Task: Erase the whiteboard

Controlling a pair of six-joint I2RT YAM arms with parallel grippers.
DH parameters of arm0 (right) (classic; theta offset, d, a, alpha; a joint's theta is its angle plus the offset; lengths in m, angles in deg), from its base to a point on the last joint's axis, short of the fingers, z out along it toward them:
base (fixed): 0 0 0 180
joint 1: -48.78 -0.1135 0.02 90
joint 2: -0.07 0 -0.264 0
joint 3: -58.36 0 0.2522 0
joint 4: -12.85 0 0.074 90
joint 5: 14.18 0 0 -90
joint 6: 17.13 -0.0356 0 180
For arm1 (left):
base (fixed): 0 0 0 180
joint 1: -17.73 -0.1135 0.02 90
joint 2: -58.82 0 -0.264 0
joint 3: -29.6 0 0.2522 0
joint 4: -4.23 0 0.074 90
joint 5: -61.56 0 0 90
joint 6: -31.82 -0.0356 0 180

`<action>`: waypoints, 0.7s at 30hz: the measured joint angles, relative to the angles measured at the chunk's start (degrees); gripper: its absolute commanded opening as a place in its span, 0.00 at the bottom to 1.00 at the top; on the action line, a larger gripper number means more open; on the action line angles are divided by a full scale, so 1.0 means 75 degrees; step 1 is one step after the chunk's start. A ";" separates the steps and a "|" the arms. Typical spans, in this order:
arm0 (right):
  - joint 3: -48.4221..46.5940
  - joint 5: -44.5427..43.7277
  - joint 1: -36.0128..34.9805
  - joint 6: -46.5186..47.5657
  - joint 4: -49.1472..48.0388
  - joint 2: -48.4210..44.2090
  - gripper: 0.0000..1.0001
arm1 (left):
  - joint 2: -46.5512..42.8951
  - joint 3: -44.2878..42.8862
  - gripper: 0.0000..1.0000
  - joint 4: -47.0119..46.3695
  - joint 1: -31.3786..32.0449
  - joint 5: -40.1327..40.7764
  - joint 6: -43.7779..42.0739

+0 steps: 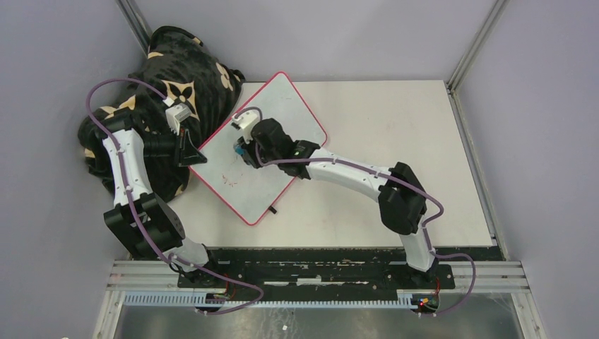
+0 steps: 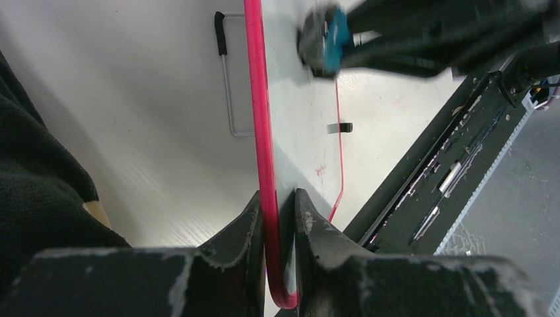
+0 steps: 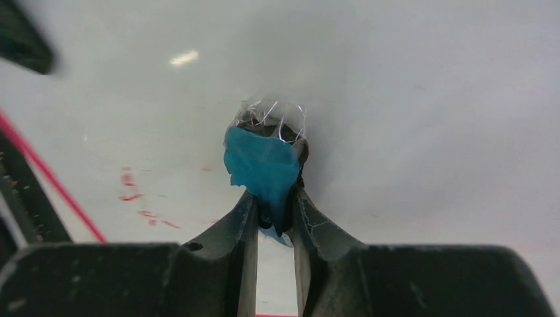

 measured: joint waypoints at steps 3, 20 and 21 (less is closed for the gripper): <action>-0.0458 0.0149 -0.0560 0.0000 0.0026 0.0259 0.01 | -0.0026 0.0000 0.03 0.0003 0.0000 0.0015 0.0003; -0.1017 0.1046 -0.1262 -0.0137 0.0064 0.0848 0.01 | -0.0114 0.0085 0.03 -0.0096 0.0003 0.0000 0.0000; -0.1005 0.1061 -0.1233 -0.0137 0.0064 0.0845 0.01 | -0.0125 0.0096 0.03 -0.0111 0.0003 0.0000 0.0000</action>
